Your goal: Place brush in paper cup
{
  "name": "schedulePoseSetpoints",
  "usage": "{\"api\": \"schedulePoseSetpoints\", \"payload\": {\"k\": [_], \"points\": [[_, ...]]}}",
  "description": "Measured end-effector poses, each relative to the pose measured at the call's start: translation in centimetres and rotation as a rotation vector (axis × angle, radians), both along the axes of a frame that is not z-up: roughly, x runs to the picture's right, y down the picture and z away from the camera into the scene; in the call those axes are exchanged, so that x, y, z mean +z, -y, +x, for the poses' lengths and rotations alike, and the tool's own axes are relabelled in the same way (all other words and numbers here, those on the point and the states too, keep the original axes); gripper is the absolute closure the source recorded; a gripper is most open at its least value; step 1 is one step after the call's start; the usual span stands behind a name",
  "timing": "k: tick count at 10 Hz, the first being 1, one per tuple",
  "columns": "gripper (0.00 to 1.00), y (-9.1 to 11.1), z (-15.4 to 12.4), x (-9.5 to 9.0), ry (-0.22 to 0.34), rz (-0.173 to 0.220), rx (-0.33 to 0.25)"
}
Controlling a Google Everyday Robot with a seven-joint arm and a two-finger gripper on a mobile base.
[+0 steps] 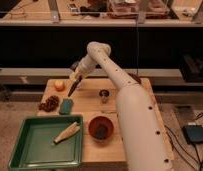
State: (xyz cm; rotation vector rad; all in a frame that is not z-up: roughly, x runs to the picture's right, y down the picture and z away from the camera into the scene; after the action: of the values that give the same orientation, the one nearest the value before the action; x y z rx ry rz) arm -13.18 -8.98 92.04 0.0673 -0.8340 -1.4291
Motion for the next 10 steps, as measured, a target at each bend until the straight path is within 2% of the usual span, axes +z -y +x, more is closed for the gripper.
{"api": "schedulePoseSetpoints", "payload": {"k": [7, 10], "points": [[1.0, -0.7, -0.9, -0.2, 0.003, -0.005, -0.036], [1.0, -1.2, -0.7, 0.0, -0.011, -0.028, -0.063]]}}
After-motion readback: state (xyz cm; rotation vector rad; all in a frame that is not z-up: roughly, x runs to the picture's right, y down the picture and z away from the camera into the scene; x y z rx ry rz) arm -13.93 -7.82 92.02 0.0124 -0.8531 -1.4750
